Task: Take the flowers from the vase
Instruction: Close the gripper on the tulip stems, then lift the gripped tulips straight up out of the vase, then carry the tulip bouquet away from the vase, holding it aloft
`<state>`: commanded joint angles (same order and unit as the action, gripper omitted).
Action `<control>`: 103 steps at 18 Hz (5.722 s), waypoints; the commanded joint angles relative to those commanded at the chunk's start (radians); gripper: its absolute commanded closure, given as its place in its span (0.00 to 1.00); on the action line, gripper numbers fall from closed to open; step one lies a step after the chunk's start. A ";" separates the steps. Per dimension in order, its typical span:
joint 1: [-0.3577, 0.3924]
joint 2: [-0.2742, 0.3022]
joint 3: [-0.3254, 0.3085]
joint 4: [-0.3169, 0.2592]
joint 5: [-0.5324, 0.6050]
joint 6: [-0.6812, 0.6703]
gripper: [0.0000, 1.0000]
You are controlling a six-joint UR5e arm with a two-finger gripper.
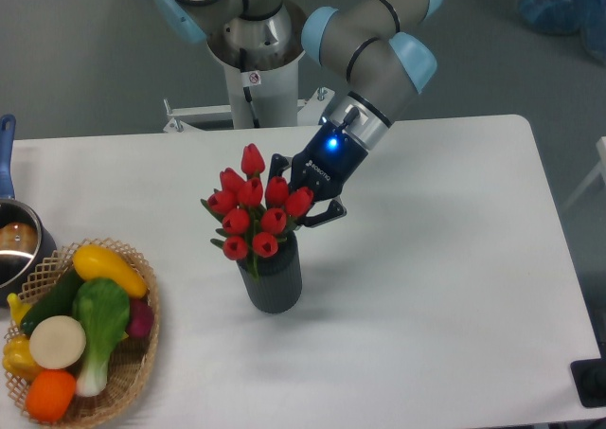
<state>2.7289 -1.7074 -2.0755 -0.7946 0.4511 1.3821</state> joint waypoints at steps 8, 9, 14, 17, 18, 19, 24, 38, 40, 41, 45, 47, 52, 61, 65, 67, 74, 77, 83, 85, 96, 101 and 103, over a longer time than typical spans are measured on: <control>0.006 0.021 0.002 -0.002 -0.029 -0.009 0.89; 0.008 0.025 0.002 -0.002 -0.029 -0.020 0.89; 0.017 0.045 0.020 -0.002 -0.046 -0.092 0.89; 0.020 0.057 0.028 -0.002 -0.046 -0.113 0.88; 0.021 0.061 0.035 -0.003 -0.048 -0.129 0.88; 0.023 0.061 0.044 -0.003 -0.048 -0.147 0.88; 0.026 0.068 0.097 -0.006 -0.045 -0.244 0.88; 0.057 0.104 0.126 -0.009 -0.084 -0.347 0.88; 0.061 0.104 0.140 -0.009 -0.106 -0.380 0.88; 0.064 0.104 0.144 -0.009 -0.117 -0.394 0.88; 0.072 0.112 0.149 -0.009 -0.137 -0.419 0.88; 0.074 0.121 0.146 -0.009 -0.140 -0.422 0.88; 0.098 0.164 0.114 -0.011 -0.152 -0.423 0.88; 0.155 0.207 0.081 -0.014 -0.198 -0.451 0.89; 0.184 0.207 0.086 -0.012 -0.218 -0.468 0.89; 0.189 0.206 0.089 -0.012 -0.219 -0.468 0.89; 0.230 0.157 0.164 -0.006 -0.206 -0.372 0.89; 0.239 0.153 0.179 -0.006 -0.091 -0.304 0.89; 0.267 0.103 0.201 -0.008 -0.009 -0.229 0.89; 0.297 0.068 0.218 -0.009 -0.009 -0.155 0.89; 0.312 -0.038 0.281 -0.018 0.176 -0.069 0.96; 0.186 -0.069 0.351 -0.017 0.484 -0.071 0.95; 0.173 -0.078 0.382 -0.017 0.576 -0.071 0.95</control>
<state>2.9024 -1.7855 -1.6937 -0.8115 1.0273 1.3115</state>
